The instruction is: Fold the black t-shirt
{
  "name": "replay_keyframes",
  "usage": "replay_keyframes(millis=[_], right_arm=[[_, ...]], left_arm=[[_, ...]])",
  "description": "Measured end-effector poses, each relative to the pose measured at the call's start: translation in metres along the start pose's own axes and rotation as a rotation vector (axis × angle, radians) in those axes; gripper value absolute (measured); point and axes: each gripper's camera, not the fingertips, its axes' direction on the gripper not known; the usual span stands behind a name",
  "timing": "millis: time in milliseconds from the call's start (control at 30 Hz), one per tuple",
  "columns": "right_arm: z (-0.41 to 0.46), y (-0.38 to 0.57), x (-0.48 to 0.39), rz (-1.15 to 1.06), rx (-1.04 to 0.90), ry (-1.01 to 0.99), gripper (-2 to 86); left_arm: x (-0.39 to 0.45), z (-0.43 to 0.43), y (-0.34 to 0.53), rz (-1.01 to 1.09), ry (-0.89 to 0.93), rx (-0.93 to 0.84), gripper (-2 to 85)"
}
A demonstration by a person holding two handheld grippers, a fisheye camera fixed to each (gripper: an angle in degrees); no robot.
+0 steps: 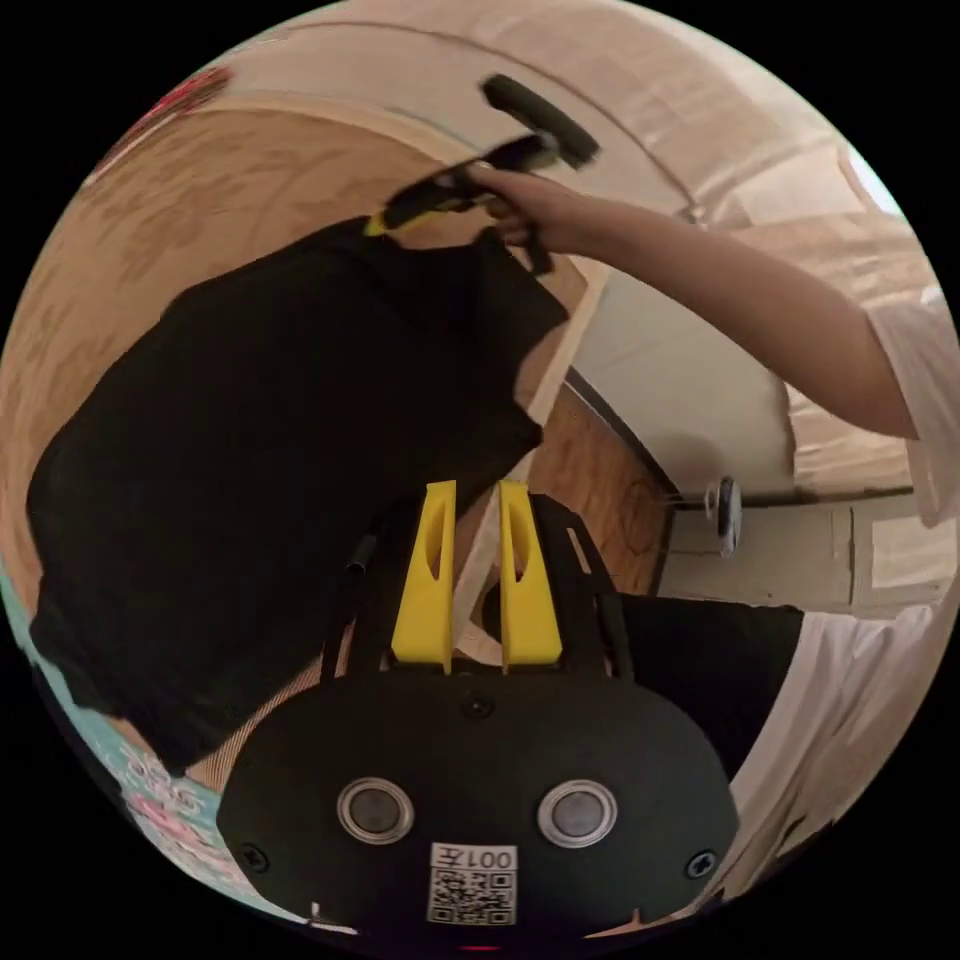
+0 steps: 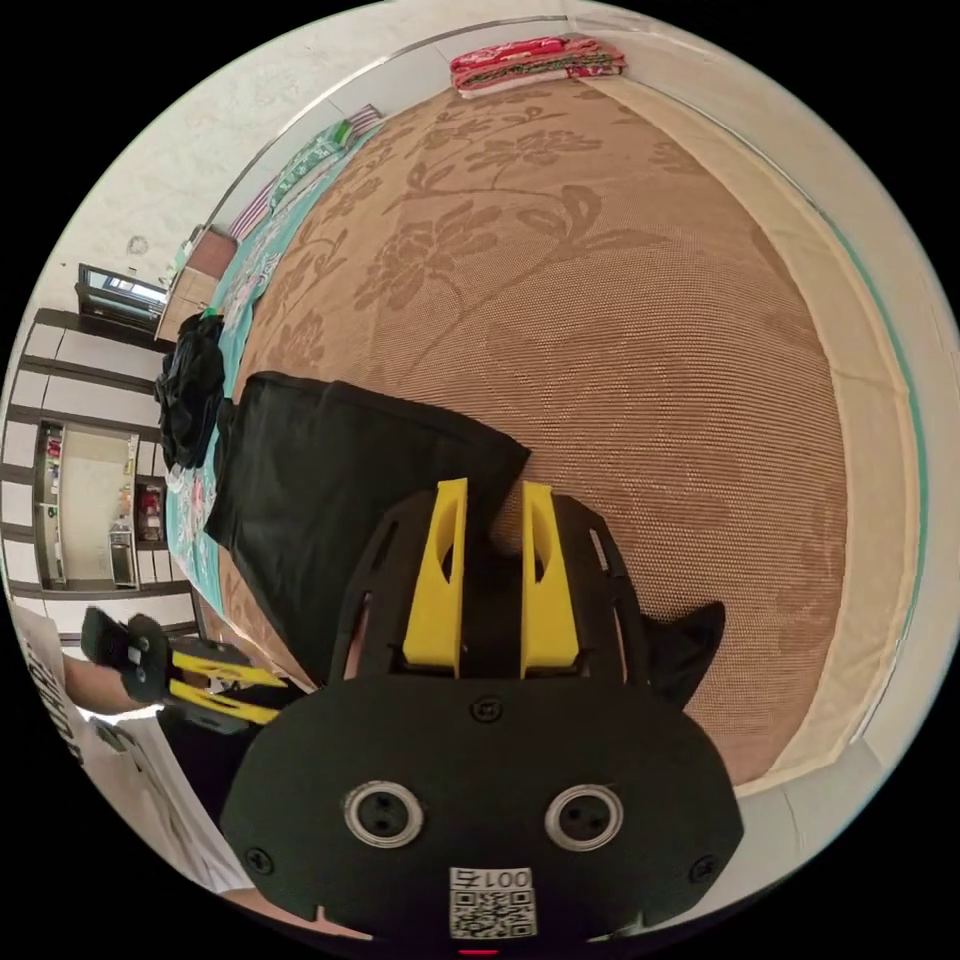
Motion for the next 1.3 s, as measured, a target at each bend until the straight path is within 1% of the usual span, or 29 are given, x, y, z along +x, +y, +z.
replay_keyframes(millis=[67,167,267,367,500,533,600,667,767,867,967,1033,1067,1100,1200,1233,1300], right_arm=[[0.004,0.000,0.006,0.012,0.003,0.019,3.6],[0.002,0.002,0.024,0.036,0.046,-0.068,1.9],[0.001,0.001,0.044,0.041,0.046,-0.114,1.4],[0.010,-0.001,0.059,0.003,-0.039,-0.132,1.4],[0.007,0.013,0.078,-0.026,-0.035,-0.179,2.7],[0.002,0.018,0.080,-0.026,-0.023,-0.161,2.9],[-0.024,0.055,0.088,-0.008,0.049,-0.054,4.1],[-0.043,0.090,0.095,0.028,0.091,0.042,5.7],[-0.057,0.150,0.104,0.079,0.090,0.182,8.7],[-0.038,0.187,0.113,0.109,-0.016,0.173,10.5],[-0.010,0.208,0.117,0.139,-0.087,0.165,9.5],[-0.003,0.218,0.117,0.165,-0.059,0.219,7.0],[-0.001,0.223,0.117,0.174,-0.054,0.266,4.4],[0.001,0.228,0.118,0.170,-0.078,0.295,2.9],[-0.003,0.245,0.125,0.153,-0.093,0.334,1.1],[-0.006,0.249,0.128,0.157,-0.087,0.334,1.0],[-0.014,0.267,0.146,0.181,-0.052,0.260,0.7]], left_arm=[[0.025,0.047,-0.021,0.040,-0.035,-0.096,2.6],[0.039,0.091,-0.032,0.033,-0.094,-0.190,0.3],[0.046,0.110,-0.035,0.033,-0.088,-0.172,-0.7],[0.054,0.129,-0.043,0.017,-0.062,-0.191,-0.8],[0.075,0.149,-0.059,0.075,-0.110,-0.232,-0.9],[0.081,0.153,-0.065,0.084,-0.116,-0.238,-0.9],[0.090,0.153,-0.072,0.082,-0.097,-0.210,-0.9],[0.100,0.151,-0.081,0.057,-0.063,-0.149,-1.0],[0.109,0.154,-0.096,0.043,-0.083,-0.100,-1.3],[0.116,0.168,-0.118,0.043,-0.142,-0.084,-1.5],[0.121,0.187,-0.147,0.053,-0.164,-0.100,-1.3],[0.125,0.202,-0.166,0.083,-0.189,-0.125,-1.3],[0.128,0.212,-0.178,0.099,-0.203,-0.153,-1.3],[0.130,0.218,-0.183,0.107,-0.207,-0.170,-1.3],[0.139,0.236,-0.207,0.131,-0.239,-0.201,-1.5],[0.143,0.240,-0.214,0.127,-0.247,-0.200,-1.5],[0.148,0.246,-0.225,0.119,-0.257,-0.190,-1.6]])
